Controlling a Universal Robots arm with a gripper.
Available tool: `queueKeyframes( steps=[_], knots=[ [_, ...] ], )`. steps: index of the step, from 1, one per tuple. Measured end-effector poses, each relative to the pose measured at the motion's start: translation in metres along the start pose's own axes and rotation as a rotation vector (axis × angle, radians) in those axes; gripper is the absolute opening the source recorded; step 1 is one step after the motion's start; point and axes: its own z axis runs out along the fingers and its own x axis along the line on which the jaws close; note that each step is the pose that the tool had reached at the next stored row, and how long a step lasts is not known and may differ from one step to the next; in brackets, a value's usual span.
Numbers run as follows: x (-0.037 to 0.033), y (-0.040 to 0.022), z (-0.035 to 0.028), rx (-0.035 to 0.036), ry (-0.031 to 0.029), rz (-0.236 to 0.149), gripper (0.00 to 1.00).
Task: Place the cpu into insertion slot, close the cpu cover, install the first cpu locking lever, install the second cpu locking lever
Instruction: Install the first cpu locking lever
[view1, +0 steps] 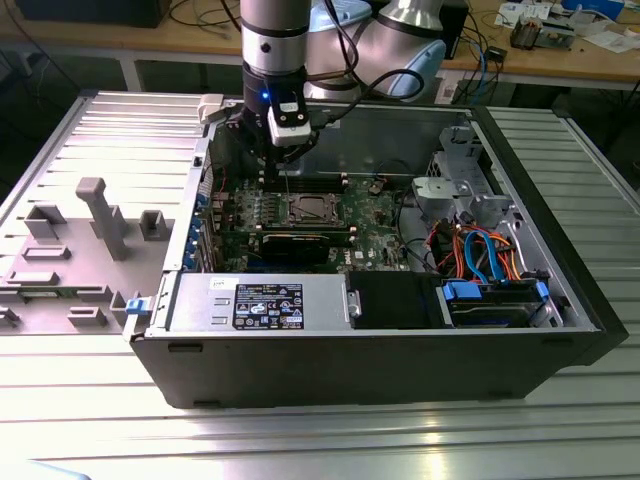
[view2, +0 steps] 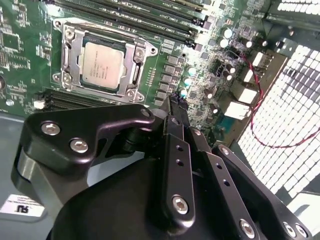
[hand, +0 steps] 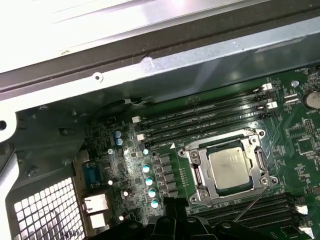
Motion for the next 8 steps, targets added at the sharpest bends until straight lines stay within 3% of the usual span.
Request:
queueKeyframes(
  steps=[2, 3, 4, 5, 8],
  knots=[
    [0.0000, 0.0000, 0.0005, 0.0015, -0.0018, -0.050, 0.11],
    [0.0000, 0.0001, 0.0007, -0.0006, -0.0130, -0.057, 0.11],
    [0.0003, 0.0000, 0.0009, -0.0052, -0.0366, -0.059, 0.11],
    [0.0008, -0.0001, 0.0013, -0.0081, -0.0513, -0.069, 0.11],
    [0.0009, -0.0002, 0.0015, -0.0074, -0.0513, -0.122, 0.11]
  ],
)
